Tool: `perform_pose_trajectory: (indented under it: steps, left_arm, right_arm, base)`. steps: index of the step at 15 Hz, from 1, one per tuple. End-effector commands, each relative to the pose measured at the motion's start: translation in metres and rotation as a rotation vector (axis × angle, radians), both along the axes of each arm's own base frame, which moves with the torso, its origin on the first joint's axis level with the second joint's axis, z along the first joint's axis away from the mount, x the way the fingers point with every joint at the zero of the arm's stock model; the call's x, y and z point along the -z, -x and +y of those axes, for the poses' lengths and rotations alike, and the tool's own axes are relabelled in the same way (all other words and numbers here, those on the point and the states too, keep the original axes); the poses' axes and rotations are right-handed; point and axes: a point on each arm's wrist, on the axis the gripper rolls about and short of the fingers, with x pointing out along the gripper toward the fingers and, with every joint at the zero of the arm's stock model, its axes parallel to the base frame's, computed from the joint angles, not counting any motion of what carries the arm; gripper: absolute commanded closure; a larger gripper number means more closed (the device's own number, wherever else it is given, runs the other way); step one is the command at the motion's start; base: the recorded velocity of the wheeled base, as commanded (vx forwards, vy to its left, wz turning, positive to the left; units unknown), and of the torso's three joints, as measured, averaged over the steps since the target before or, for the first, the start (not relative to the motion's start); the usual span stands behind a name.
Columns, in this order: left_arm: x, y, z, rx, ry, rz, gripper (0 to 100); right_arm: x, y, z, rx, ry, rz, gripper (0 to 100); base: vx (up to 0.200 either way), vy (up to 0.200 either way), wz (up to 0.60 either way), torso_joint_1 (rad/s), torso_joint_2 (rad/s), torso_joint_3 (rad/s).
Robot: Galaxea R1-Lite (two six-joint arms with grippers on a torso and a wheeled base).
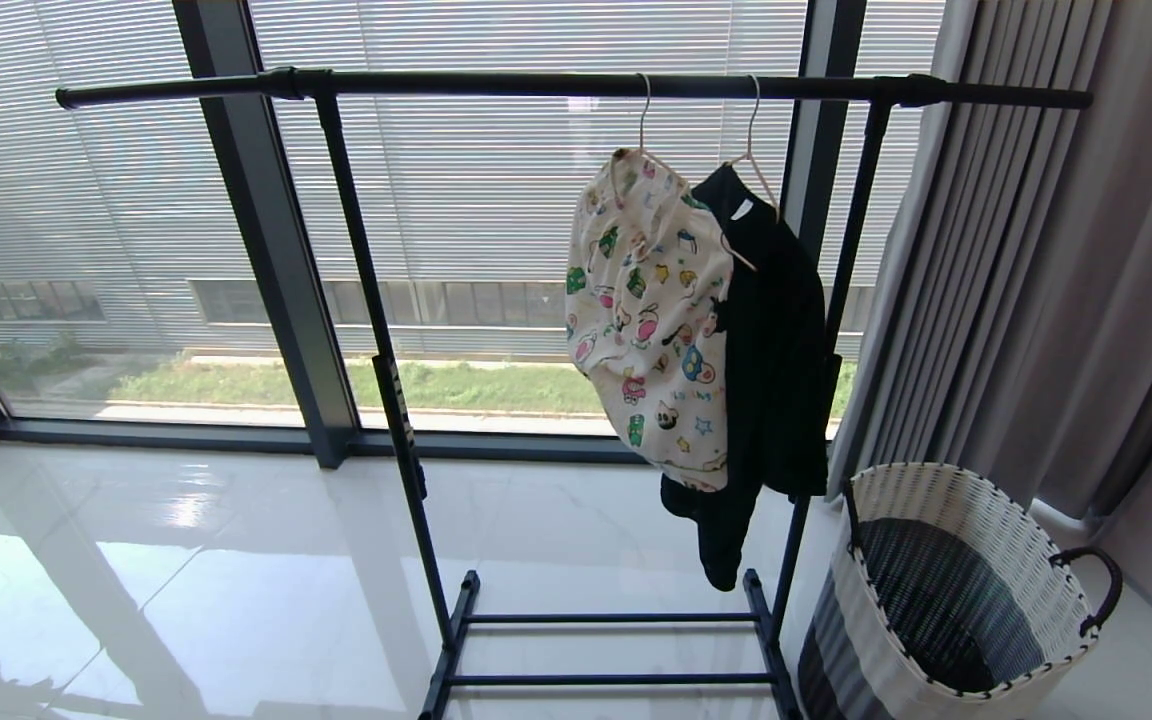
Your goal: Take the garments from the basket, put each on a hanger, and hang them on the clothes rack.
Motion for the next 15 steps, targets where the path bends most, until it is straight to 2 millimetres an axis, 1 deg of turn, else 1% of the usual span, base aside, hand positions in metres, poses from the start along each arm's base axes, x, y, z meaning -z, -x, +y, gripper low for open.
perform_pose_trajectory:
  steps: [1,4,5,6,9,12,15]
  left_arm:
    - [0.0000,0.0000,0.0000,-0.002,0.001,0.000,0]
    - [0.0000,0.0000,0.0001,-0.005,0.006,0.000,0]
    - [0.0000,0.0000,0.0001,-0.005,0.006,0.000,0]
    - [0.0000,0.0000,0.0001,-0.005,0.006,0.000,0]
    - [0.0000,0.0000,0.0001,-0.005,0.006,0.000,0]
    - [0.0000,0.0000,0.0001,-0.005,0.008,-0.001,0]
    - [0.0000,-0.0001,0.0000,-0.006,0.006,0.001,0]
  right_arm:
    - [0.0044,-0.0006,0.0009,-0.040,-0.010,0.037,0]
    - [0.0052,-0.0002,0.0016,-0.071,0.099,0.056,0]
    - [0.0068,-0.0004,0.0001,-0.001,0.114,0.068,0]
    - [0.0065,-0.0004,-0.0013,0.060,0.084,0.067,0]
    - [0.0084,-0.0017,-0.0010,0.040,0.059,0.105,0]
    - [0.0090,-0.0003,-0.0010,0.046,0.020,0.083,0]
    - [0.0090,-0.0003,-0.0010,0.046,0.017,0.083,0]
  base:
    - [0.000,0.000,0.00,0.000,0.00,0.000]
    - [0.000,0.000,0.00,0.000,0.00,0.000]
    - [0.000,0.000,0.00,0.000,0.00,0.000]
    - [0.000,0.000,0.00,0.000,0.00,0.000]
    - [0.000,0.000,0.00,0.000,0.00,0.000]
    - [0.000,0.000,0.00,0.000,0.00,0.000]
    - [0.000,0.000,0.00,0.000,0.00,0.000]
